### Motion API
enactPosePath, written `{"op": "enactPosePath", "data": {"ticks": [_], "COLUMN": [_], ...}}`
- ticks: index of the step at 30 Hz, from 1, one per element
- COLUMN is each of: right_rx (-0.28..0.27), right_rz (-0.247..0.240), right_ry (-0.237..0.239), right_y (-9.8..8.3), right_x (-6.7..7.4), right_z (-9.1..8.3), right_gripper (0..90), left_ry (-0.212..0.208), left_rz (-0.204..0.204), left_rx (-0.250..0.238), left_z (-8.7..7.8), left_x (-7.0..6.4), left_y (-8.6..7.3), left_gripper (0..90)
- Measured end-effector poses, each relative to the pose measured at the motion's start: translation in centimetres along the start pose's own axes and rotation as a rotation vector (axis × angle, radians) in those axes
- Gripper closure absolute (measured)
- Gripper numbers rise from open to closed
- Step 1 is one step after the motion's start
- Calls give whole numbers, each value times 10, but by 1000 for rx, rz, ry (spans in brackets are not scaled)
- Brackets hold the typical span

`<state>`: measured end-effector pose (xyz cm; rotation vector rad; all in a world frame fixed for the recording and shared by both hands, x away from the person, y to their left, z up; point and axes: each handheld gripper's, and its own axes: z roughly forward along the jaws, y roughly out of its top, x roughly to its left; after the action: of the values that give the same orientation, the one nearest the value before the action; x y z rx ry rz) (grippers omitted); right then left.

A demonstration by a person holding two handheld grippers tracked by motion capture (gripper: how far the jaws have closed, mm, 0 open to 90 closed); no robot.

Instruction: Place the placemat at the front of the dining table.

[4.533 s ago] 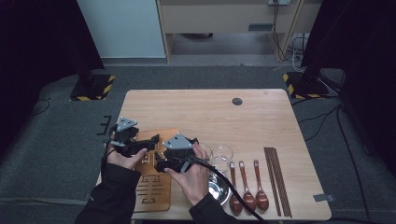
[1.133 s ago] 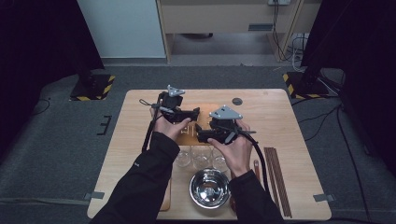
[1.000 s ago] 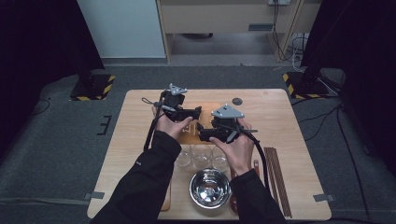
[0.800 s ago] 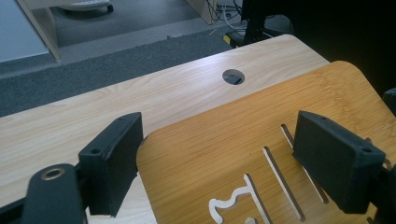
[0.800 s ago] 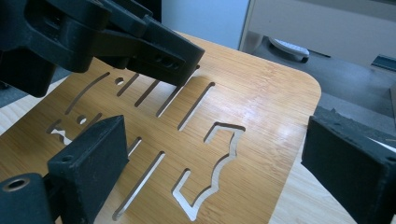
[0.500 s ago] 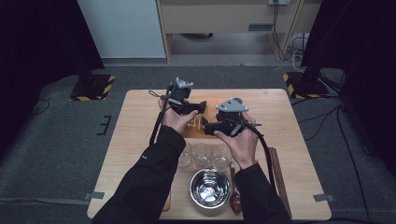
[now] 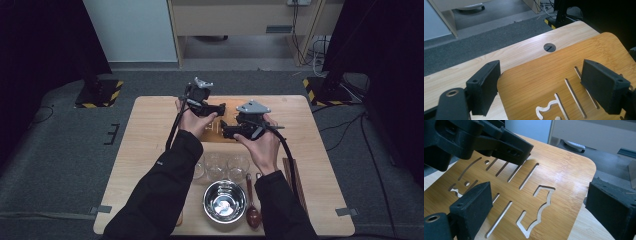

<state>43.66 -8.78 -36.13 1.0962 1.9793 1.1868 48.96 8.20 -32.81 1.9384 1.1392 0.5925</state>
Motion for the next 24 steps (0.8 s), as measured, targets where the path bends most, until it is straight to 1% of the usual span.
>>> {"op": "enactPosePath", "data": {"ticks": [4, 5, 18, 21, 22, 24], "right_rx": [2, 8, 14, 18, 22, 36], "right_rz": [5, 6, 1, -1, 0, -8], "right_ry": [1, 5, 13, 13, 13, 11], "right_y": [0, -1, -5, -7, -8, -10], "right_x": [-5, -7, -15, -16, -16, -17], "right_z": [3, 5, 22, 27, 29, 33], "right_gripper": [74, 74, 74, 74, 74, 74], "left_ry": [-4, -9, -13, -7, -8, -13], "left_rz": [-4, -13, -29, -29, -31, -44], "left_rx": [-2, 0, 10, 16, 26, 37], "left_z": [5, 9, 27, 32, 34, 37], "left_x": [0, 1, 10, 11, 12, 13], "left_y": [1, 0, -2, -3, -4, -5], "left_gripper": [165, 165, 166, 166, 165, 166]}}
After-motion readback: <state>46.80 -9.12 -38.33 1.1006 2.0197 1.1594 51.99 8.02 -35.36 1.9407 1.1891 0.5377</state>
